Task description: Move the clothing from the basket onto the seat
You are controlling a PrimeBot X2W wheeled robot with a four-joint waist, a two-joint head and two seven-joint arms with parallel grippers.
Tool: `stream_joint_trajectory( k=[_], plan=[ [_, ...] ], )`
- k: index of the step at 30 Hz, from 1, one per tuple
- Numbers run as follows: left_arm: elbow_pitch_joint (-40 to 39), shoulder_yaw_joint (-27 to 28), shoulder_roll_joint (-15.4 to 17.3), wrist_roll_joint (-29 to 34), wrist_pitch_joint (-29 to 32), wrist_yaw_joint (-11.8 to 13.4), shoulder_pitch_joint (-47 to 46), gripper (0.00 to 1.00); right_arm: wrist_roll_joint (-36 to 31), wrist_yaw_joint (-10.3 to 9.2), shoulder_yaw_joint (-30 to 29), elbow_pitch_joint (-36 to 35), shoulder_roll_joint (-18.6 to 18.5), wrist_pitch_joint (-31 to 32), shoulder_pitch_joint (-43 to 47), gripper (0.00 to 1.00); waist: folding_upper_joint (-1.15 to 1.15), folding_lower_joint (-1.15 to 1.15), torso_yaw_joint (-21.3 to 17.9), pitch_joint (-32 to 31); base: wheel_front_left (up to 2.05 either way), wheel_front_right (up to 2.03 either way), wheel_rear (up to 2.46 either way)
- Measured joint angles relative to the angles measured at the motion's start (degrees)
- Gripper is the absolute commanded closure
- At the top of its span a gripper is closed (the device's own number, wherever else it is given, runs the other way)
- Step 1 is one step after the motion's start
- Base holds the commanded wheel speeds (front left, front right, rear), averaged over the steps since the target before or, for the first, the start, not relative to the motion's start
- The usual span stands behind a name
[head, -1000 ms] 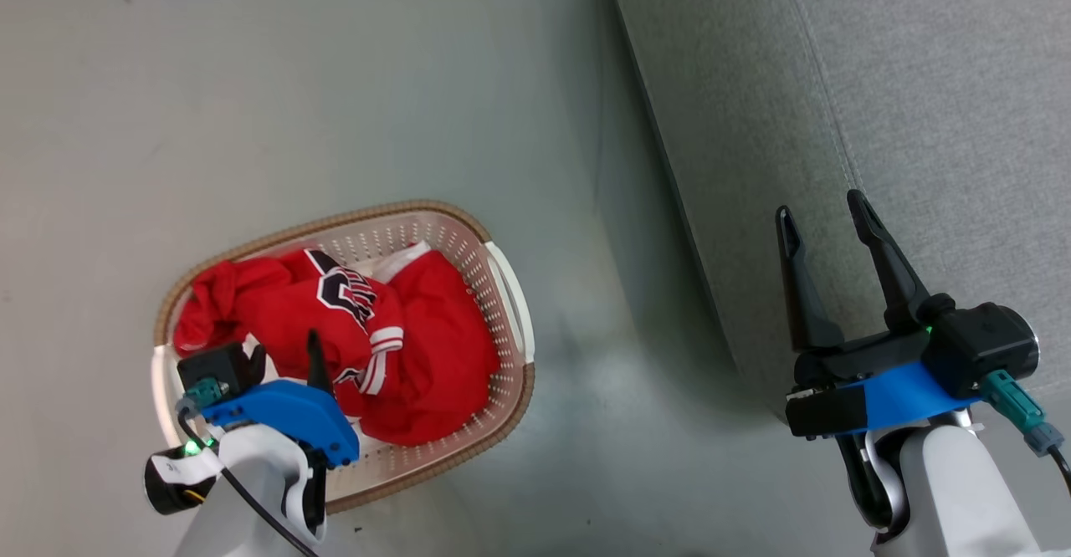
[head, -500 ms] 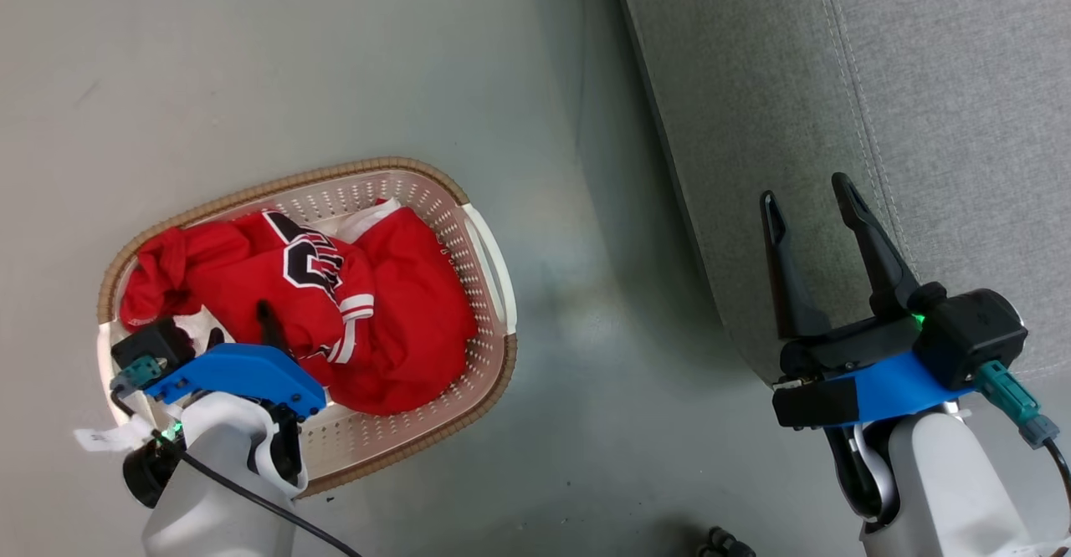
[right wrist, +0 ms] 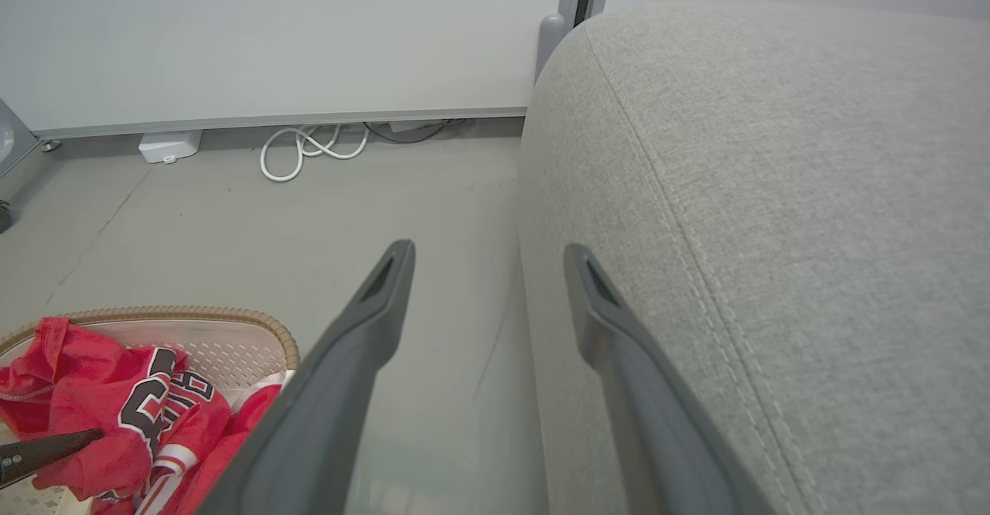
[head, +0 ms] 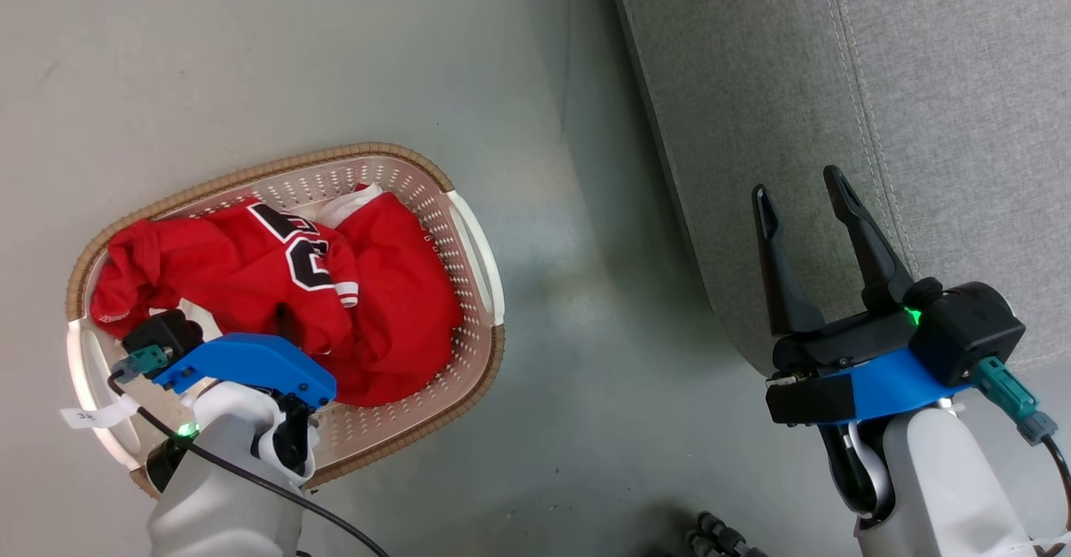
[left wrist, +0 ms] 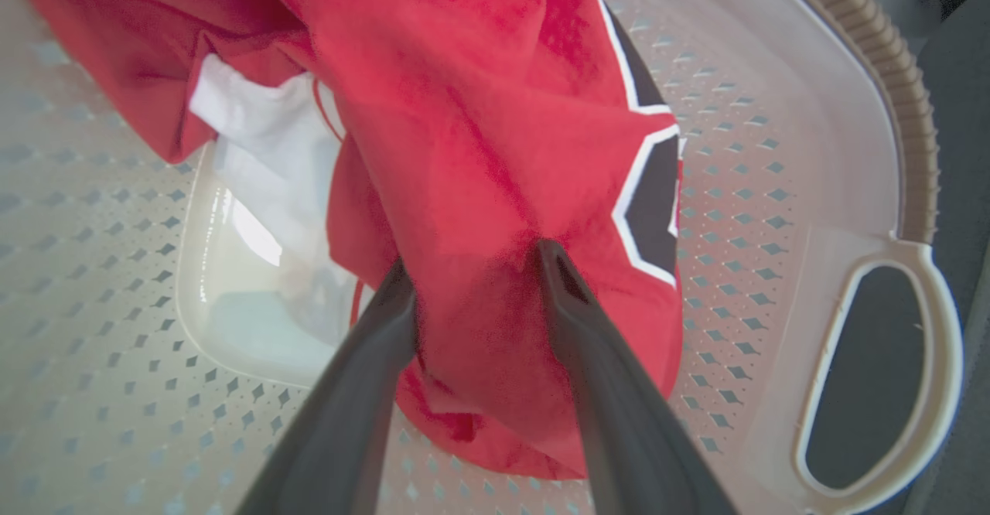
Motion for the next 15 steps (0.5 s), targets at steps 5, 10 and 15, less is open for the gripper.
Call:
stream_joint_trajectory(
  k=[5, 10, 15],
  plan=[
    [0.6, -1.8, 0.0, 0.8, -0.6, -0.6, -0.3, 1.00, 0.2, 0.00, 0.1, 0.1, 0.0, -0.1, 0.0, 0.00, 0.00, 0.00, -0.2, -0.1, 0.00, 0.00, 0.00],
    [1.2, -2.6, 0.0, 0.8, -1.0, -0.9, -0.5, 1.00, 0.2, 0.00, 0.1, 0.2, 0.0, -0.1, 0.0, 0.00, 0.00, 0.00, 0.0, -0.5, 0.00, 0.00, 0.00],
    [1.7, -3.4, 0.0, 0.5, -1.2, -1.4, -0.5, 1.00, 0.2, 0.00, 0.3, 0.6, 0.0, -0.1, 0.0, 0.00, 0.00, -0.01, 0.5, -1.5, 0.00, 0.00, 0.00]
  ],
)
